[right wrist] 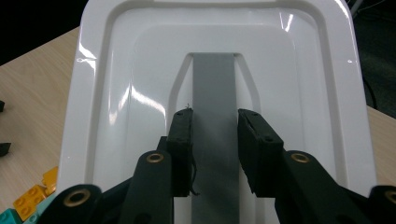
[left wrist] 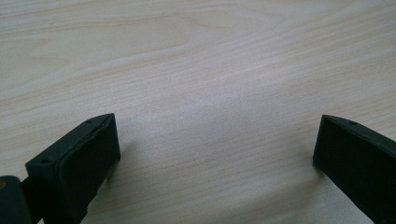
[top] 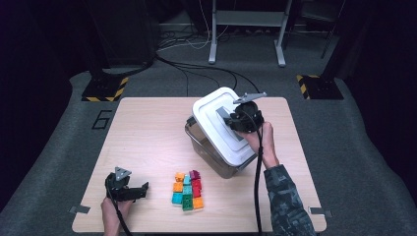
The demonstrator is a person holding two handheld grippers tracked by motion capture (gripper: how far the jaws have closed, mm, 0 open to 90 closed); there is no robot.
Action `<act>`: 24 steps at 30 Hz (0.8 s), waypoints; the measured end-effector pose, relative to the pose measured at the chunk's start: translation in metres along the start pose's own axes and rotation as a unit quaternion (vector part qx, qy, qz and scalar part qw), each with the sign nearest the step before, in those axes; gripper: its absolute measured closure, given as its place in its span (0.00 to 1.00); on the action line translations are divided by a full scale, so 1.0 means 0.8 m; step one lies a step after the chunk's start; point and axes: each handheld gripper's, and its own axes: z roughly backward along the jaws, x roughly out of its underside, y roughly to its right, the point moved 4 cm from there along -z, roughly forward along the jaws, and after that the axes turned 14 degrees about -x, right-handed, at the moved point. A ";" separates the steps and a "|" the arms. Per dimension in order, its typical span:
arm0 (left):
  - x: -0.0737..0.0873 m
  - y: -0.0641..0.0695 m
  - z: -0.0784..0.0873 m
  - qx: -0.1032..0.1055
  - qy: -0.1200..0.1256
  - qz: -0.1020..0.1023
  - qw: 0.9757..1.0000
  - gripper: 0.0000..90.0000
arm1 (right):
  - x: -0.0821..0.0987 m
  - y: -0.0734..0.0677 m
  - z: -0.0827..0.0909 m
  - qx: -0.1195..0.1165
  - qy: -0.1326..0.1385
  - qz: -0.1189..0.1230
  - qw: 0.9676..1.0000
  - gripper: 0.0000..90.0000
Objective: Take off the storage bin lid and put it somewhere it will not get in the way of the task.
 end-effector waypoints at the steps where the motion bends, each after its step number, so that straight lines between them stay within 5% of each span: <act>1: 0.000 0.000 0.000 -0.001 0.001 0.001 1.000 0.00 | -0.001 0.001 0.004 0.002 0.002 0.003 1.000 0.74; 14: 0.000 0.001 -0.001 -0.003 0.005 0.006 1.000 0.00 | 0.000 0.018 0.050 0.035 0.028 -0.019 0.999 0.74; 24: 0.000 0.001 -0.001 -0.001 0.003 0.005 1.000 0.00 | 0.017 0.048 0.102 0.085 0.051 -0.053 0.994 0.74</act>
